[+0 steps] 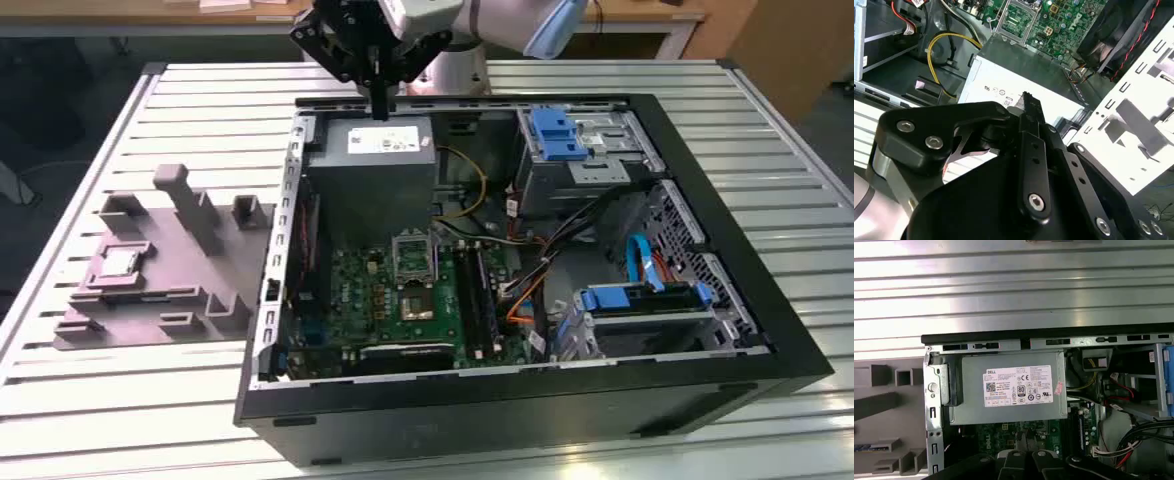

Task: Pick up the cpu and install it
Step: 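Reach for the cpu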

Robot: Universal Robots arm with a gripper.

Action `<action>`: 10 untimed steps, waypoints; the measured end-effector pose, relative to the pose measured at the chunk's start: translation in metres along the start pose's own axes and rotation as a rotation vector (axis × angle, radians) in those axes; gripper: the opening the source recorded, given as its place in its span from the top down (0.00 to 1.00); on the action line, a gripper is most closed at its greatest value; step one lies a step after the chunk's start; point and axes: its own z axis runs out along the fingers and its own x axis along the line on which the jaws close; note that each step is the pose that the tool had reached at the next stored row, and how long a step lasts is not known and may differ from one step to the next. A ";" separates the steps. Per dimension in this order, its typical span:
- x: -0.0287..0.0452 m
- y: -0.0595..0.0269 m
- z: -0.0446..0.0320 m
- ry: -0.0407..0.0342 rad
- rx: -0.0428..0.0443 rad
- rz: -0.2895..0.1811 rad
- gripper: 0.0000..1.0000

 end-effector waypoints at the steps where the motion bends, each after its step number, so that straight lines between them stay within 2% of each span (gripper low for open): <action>1: 0.0000 0.0000 0.0000 0.0000 0.0000 0.000 0.89; 10: 0.0003 0.0001 -0.0001 0.0000 0.0001 0.000 0.89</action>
